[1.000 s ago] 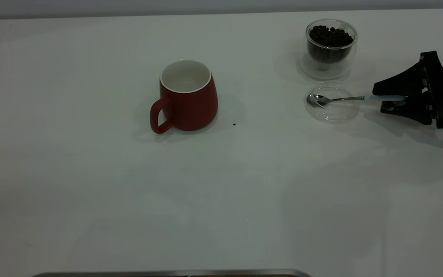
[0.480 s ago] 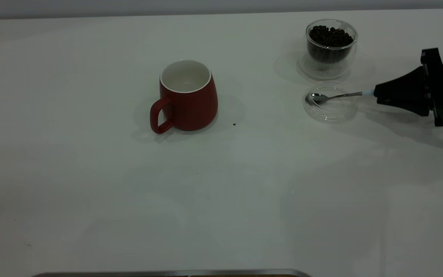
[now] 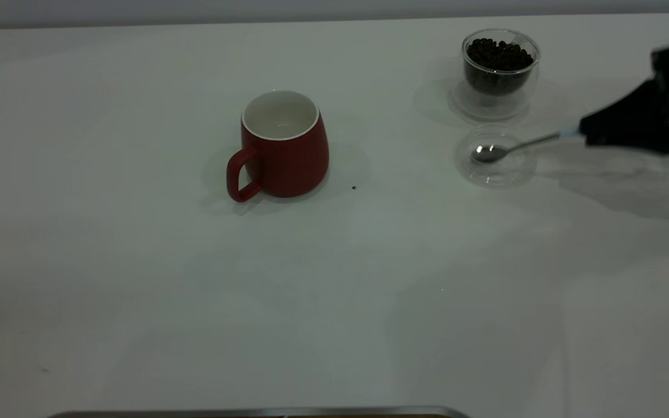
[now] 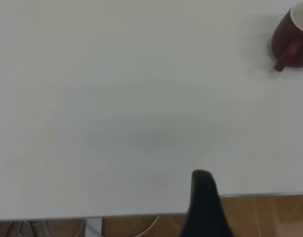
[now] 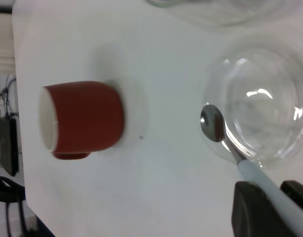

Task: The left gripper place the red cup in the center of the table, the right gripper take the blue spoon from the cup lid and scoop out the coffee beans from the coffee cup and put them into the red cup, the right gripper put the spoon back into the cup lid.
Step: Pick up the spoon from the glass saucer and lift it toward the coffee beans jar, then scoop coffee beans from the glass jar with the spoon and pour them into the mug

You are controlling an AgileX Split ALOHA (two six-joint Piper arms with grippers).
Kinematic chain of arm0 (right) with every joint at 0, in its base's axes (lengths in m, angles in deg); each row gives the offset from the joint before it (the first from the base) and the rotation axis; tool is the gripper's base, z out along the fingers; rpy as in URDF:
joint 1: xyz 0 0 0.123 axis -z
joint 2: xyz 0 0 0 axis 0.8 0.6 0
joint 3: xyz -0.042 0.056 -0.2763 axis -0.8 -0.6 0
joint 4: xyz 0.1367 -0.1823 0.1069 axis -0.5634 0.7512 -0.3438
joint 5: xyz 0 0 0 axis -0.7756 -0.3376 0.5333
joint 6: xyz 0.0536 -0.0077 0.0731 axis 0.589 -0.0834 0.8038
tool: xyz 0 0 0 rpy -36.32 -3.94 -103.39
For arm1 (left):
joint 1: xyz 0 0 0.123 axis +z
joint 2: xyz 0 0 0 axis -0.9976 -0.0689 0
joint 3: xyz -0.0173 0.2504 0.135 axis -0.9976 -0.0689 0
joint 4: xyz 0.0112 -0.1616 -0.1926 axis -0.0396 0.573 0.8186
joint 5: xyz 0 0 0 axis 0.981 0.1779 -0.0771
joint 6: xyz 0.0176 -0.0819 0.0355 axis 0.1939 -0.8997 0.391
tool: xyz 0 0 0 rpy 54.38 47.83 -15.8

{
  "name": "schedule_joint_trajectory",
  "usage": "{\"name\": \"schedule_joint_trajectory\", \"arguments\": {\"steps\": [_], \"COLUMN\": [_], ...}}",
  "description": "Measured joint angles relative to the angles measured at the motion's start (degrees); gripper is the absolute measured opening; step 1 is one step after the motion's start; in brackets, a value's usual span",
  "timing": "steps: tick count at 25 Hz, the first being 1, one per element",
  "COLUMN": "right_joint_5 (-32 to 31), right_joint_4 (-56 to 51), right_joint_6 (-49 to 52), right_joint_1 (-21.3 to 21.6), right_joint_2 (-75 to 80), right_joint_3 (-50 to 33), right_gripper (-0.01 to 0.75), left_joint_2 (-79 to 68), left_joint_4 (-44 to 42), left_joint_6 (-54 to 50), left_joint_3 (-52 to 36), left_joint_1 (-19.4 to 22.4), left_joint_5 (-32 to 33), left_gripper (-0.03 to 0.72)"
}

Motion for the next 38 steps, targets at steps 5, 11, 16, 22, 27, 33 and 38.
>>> {"name": "schedule_joint_trajectory", "arguments": {"steps": [5, 11, 16, 22, 27, 33, 38], "right_joint_5": [-0.5, 1.0, 0.8, -4.1, -3.9, -1.5, -1.3], "right_joint_4": [3.1, 5.2, 11.6, 20.1, 20.9, 21.5, 21.4], "right_joint_6": [3.5, 12.5, 21.7, 28.6, 29.4, 30.5, 31.0], "right_joint_1": [0.0, 0.0, -0.4, -3.0, -4.9, -5.2, -5.5], "right_joint_2": [-11.6, -13.3, -7.2, -0.2, 1.7, 3.6, 4.5], "right_joint_3": [0.4, 12.0, 24.8, 34.3, 35.0, 35.0, 35.1], "right_gripper": [0.103, 0.103, 0.103, 0.103, 0.103, 0.103, 0.103], "left_joint_2": [0.0, 0.0, 0.0, 0.0, 0.0, 0.0, 0.0], "left_joint_4": [0.0, 0.0, 0.0, 0.0, 0.0, 0.0, 0.0], "left_joint_6": [0.0, 0.0, 0.0, 0.0, 0.0, 0.0, 0.0], "left_joint_3": [0.0, 0.0, 0.0, 0.0, 0.0, 0.0, 0.0], "left_joint_1": [0.0, 0.0, 0.0, 0.0, 0.0, 0.0, 0.0], "left_joint_5": [0.0, 0.0, 0.0, 0.0, 0.0, 0.0, 0.0], "left_gripper": [0.587, 0.587, 0.587, 0.587, 0.587, 0.587, 0.587]}}
